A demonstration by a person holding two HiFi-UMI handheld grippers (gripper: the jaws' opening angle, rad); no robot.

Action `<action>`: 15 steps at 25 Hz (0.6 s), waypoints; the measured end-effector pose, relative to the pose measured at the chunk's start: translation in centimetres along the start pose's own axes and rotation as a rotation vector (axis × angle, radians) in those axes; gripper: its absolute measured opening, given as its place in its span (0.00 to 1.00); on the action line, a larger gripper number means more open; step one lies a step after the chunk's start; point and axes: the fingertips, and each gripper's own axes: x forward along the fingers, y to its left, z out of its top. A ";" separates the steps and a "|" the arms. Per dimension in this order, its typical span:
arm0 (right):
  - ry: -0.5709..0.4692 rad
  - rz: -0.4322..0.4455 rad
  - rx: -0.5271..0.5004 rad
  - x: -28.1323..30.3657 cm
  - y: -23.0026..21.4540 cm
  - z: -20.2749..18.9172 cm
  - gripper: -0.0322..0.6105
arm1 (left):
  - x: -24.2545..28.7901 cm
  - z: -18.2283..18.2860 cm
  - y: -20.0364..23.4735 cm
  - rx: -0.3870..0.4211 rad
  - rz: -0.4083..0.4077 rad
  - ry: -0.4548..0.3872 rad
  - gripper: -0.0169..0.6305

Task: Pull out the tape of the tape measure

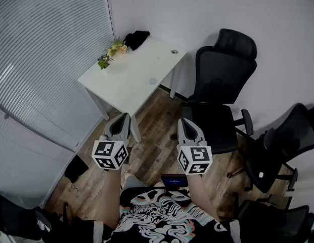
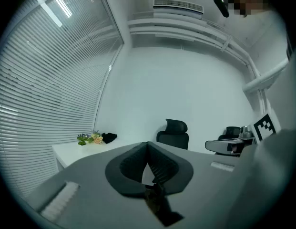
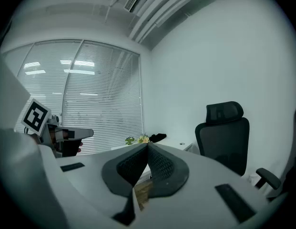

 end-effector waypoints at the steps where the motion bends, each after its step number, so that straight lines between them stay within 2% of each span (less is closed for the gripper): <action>1: -0.002 0.002 0.000 0.1 0.1 0.1 0.05 | -0.1 0.1 0.1 0.001 0.002 -0.002 0.03; 9: -0.021 0.012 -0.010 0.7 0.6 1.2 0.05 | -0.2 1.2 0.8 0.010 0.006 -0.018 0.03; 15: -0.071 0.043 0.037 0.5 0.6 1.9 0.05 | -0.5 1.0 0.9 -0.007 0.025 -0.026 0.03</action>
